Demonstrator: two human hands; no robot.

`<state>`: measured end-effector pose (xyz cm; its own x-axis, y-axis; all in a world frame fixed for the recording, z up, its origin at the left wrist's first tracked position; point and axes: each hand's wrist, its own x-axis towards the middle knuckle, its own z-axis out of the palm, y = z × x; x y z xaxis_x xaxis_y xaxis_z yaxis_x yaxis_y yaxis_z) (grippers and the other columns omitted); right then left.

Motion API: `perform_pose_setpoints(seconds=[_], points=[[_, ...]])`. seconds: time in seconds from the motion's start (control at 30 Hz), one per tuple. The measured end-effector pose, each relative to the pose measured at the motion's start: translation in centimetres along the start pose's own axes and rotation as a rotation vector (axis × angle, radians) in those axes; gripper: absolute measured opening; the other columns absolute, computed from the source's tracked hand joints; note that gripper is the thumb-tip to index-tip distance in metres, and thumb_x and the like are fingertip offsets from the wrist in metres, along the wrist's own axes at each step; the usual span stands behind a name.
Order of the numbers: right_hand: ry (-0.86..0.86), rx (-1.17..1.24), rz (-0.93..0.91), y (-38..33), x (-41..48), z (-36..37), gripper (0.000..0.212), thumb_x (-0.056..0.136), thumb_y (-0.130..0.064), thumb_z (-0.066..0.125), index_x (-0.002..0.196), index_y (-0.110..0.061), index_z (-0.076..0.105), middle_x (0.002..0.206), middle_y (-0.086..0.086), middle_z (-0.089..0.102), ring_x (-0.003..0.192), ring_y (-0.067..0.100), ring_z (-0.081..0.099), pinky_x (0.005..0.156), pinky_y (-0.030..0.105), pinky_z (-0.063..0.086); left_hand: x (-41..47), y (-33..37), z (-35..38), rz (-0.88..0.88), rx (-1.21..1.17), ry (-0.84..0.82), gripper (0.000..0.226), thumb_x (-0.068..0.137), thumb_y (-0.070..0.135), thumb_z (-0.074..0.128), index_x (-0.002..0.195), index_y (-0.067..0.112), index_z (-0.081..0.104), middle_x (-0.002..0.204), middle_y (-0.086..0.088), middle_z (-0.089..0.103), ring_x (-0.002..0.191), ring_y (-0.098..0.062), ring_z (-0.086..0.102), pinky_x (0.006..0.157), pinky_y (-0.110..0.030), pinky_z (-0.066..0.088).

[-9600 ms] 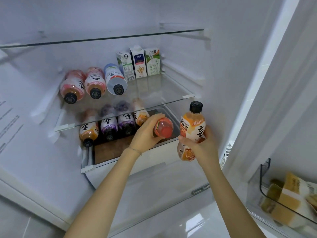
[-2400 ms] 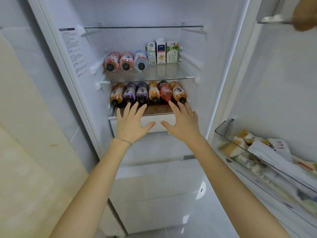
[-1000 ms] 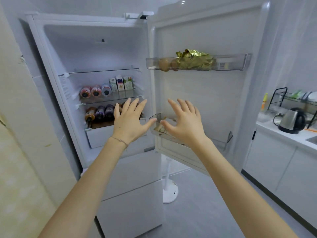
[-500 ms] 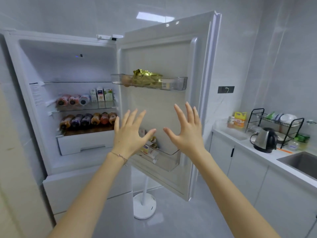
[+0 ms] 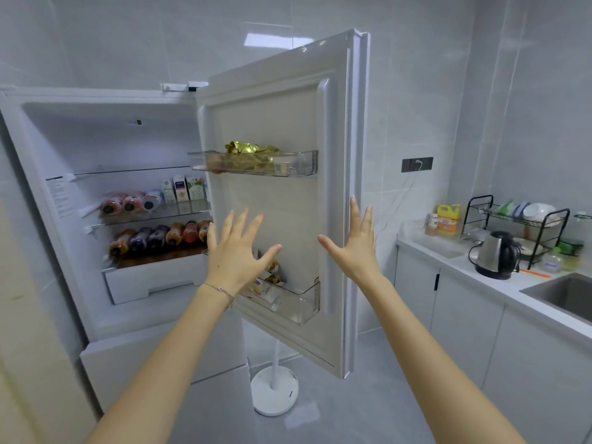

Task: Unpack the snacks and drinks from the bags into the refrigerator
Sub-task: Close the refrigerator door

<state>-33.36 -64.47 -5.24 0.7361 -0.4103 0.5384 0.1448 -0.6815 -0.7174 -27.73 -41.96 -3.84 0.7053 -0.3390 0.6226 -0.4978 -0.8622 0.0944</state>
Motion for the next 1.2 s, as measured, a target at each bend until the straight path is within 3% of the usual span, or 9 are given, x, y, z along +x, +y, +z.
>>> perform_pose_setpoints(seconds=[0.17, 0.3, 0.47, 0.6, 0.7, 0.9, 1.07, 1.2], points=[[-0.070, 0.073, 0.021, 0.7, 0.6, 0.4, 0.102, 0.081, -0.053, 0.067, 0.147, -0.050, -0.010, 0.162, 0.003, -0.015, 0.149, 0.023, -0.008, 0.119, 0.054, 0.010, -0.5, -0.3, -0.3, -0.008, -0.037, -0.003, 0.089, 0.073, 0.082, 0.011, 0.151, 0.039, 0.019, 0.161, 0.002, 0.015, 0.149, -0.020, 0.004, 0.117, -0.053, 0.002], [-0.047, 0.087, 0.005, 1.0, 0.8, 0.7, 0.106, 0.080, -0.057, 0.066, 0.149, -0.045, -0.013, 0.161, -0.009, -0.014, 0.149, 0.015, -0.010, 0.120, 0.052, 0.009, -1.1, -0.5, -0.3, -0.010, -0.046, 0.002, 0.088, 0.074, 0.083, 0.012, 0.151, 0.041, 0.018, 0.161, 0.004, 0.015, 0.149, -0.018, 0.004, 0.118, -0.051, 0.000], [-0.017, 0.078, -0.019, 0.7, -0.4, 1.2, 0.102, 0.081, -0.058, 0.065, 0.149, -0.046, -0.010, 0.162, -0.007, -0.012, 0.149, 0.019, -0.005, 0.120, 0.049, 0.007, -1.5, -0.1, 0.0, -0.007, -0.080, 0.002, 0.088, 0.074, 0.083, 0.012, 0.150, 0.041, 0.018, 0.160, 0.004, 0.018, 0.149, -0.018, 0.006, 0.118, -0.050, 0.001], [0.104, 0.125, -0.100, 0.4, -2.5, 1.7, 0.090, 0.084, -0.052, 0.064, 0.153, -0.035, 0.009, 0.160, -0.012, 0.014, 0.146, 0.012, 0.013, 0.120, 0.042, 0.017, -1.5, 1.0, -0.2, -0.007, -0.128, 0.026, 0.089, 0.073, 0.081, 0.013, 0.150, 0.036, 0.022, 0.159, 0.004, 0.022, 0.148, -0.019, 0.012, 0.119, -0.048, 0.003], [0.154, 0.196, -0.129, -0.1, -3.3, 2.0, 0.083, 0.084, -0.046, 0.067, 0.151, -0.025, 0.023, 0.140, -0.016, 0.032, 0.132, 0.012, 0.035, 0.111, 0.042, 0.036, -1.8, 1.1, -0.4, 0.040, -0.085, 0.083, 0.084, 0.078, 0.077, 0.017, 0.150, 0.034, 0.025, 0.157, 0.001, 0.028, 0.146, -0.021, 0.018, 0.119, -0.050, 0.009], [-0.010, 0.483, -0.198, -3.6, -5.5, 5.1, 0.077, 0.085, -0.048, 0.063, 0.150, -0.025, 0.027, 0.149, -0.022, 0.032, 0.139, 0.000, 0.030, 0.116, 0.033, 0.031, -3.5, -0.6, -1.9, 0.026, -0.252, 0.170, 0.077, 0.084, 0.072, 0.030, 0.149, 0.030, 0.030, 0.143, -0.001, 0.048, 0.132, -0.020, 0.043, 0.109, -0.043, 0.035], [-0.064, 0.645, -0.378, -5.7, -6.9, 9.6, 0.050, 0.096, -0.042, 0.048, 0.142, -0.023, 0.043, 0.147, -0.008, 0.046, 0.137, 0.012, 0.041, 0.112, 0.045, 0.036, -5.6, -4.2, -4.0, -0.063, -0.519, 0.234, 0.075, 0.082, 0.072, 0.038, 0.148, 0.043, 0.015, 0.150, 0.022, 0.024, 0.141, -0.003, 0.024, 0.105, -0.023, 0.027], [-0.179, 0.591, -0.545, -9.0, -7.1, 14.0, 0.047, 0.098, -0.036, 0.048, 0.143, -0.026, 0.040, 0.153, -0.002, 0.037, 0.143, 0.013, 0.032, 0.116, 0.035, 0.029, -8.0, -7.6, -5.4, -0.160, -0.512, 0.248, 0.087, 0.077, 0.076, 0.044, 0.150, 0.040, 0.012, 0.156, 0.022, 0.016, 0.145, -0.003, 0.017, 0.107, -0.027, 0.029]])
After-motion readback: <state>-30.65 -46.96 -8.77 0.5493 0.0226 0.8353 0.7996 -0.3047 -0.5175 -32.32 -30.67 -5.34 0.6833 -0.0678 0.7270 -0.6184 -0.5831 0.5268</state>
